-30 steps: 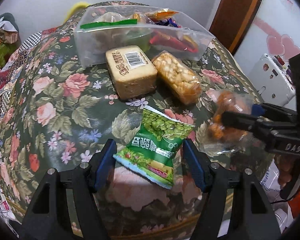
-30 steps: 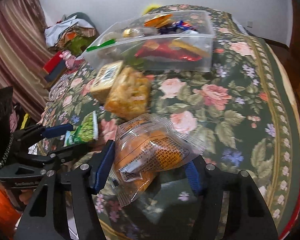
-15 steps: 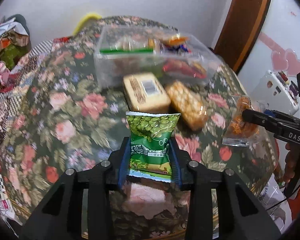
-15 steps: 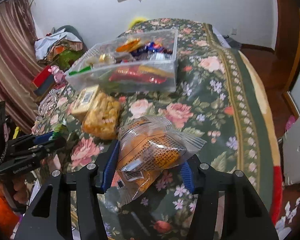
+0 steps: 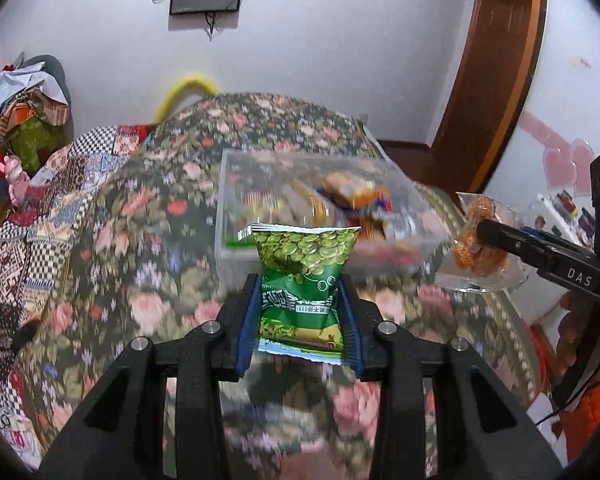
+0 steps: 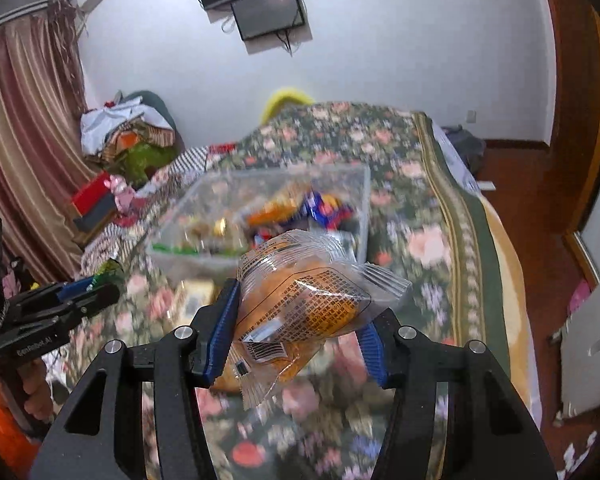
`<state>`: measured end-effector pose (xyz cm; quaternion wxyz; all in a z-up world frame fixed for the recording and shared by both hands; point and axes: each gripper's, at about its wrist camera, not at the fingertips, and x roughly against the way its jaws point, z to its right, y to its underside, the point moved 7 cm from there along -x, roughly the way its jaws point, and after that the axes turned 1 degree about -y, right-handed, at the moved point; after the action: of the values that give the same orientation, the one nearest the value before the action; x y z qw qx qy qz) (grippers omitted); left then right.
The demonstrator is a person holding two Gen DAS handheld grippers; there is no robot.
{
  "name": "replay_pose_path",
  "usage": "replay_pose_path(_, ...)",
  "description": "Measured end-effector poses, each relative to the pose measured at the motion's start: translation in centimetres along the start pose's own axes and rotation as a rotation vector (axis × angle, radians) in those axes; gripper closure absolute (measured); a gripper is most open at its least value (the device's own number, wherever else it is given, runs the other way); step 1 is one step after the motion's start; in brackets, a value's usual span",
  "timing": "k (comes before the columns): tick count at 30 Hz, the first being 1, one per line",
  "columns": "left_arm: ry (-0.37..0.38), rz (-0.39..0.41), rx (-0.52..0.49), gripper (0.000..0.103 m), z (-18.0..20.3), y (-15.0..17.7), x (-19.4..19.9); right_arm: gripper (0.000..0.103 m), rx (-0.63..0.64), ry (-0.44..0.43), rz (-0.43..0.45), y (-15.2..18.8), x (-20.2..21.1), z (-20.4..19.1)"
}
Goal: Organize snacks
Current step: 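Drop green bag into box with left tool while right tool drops orange bag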
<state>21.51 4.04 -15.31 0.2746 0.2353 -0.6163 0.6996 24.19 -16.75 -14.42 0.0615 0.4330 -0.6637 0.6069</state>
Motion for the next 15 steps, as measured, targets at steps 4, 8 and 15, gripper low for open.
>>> replay_pose_path(4,-0.013,0.028,0.001,0.066,-0.6,-2.7,-1.0,0.052,0.011,-0.018,0.035,-2.4,-1.2,-0.9)
replay_pose_path(8,-0.021,0.028,0.010,0.066,-1.4,-4.7,-2.8,0.052,0.027,-0.028,0.046,-4.6,-3.1,-1.9)
replay_pose_path(15,-0.051,-0.002,0.003,0.066,-2.4,-6.8,-7.0,0.052,0.041,-0.044,0.027,-7.1,-7.7,-3.1)
